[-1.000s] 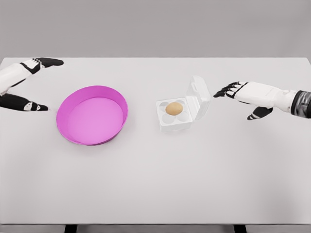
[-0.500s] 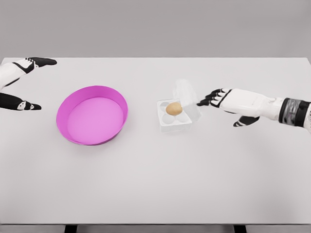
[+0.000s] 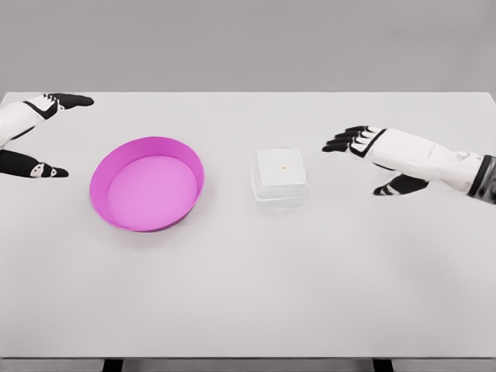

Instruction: Pack egg into the box and close the box lid

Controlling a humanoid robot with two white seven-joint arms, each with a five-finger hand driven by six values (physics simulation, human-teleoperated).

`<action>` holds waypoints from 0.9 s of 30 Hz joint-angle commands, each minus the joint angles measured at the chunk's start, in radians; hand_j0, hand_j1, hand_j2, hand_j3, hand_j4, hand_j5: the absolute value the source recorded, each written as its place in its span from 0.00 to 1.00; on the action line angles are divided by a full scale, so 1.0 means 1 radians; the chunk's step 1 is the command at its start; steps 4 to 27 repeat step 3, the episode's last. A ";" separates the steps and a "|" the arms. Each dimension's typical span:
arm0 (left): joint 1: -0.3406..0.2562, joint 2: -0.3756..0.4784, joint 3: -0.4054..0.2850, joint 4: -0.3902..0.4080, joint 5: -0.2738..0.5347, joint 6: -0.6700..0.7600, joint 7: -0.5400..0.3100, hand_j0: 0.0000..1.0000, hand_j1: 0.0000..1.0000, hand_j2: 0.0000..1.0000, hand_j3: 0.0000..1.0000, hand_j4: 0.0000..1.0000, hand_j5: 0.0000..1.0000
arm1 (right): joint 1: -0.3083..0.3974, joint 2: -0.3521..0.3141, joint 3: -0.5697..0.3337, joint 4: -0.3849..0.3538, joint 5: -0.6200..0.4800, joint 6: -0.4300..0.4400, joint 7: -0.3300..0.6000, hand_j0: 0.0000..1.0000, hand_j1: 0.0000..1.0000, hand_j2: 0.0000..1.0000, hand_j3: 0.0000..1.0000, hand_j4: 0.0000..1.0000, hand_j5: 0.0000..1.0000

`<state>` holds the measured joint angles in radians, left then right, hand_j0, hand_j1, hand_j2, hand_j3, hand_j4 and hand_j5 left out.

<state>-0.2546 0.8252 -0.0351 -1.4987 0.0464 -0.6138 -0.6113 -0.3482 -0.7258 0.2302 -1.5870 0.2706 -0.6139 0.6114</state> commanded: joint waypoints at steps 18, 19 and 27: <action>0.002 0.002 0.000 -0.006 0.007 0.003 0.000 1.00 1.00 1.00 1.00 1.00 1.00 | 0.008 -0.021 -0.071 0.116 -0.119 0.003 -0.001 1.00 1.00 1.00 1.00 1.00 1.00; 0.002 0.002 0.000 -0.006 0.007 0.003 0.000 1.00 1.00 1.00 1.00 1.00 1.00 | 0.008 -0.021 -0.071 0.116 -0.119 0.003 -0.001 1.00 1.00 1.00 1.00 1.00 1.00; 0.002 0.002 0.000 -0.006 0.007 0.003 0.000 1.00 1.00 1.00 1.00 1.00 1.00 | 0.008 -0.021 -0.071 0.116 -0.119 0.003 -0.001 1.00 1.00 1.00 1.00 1.00 1.00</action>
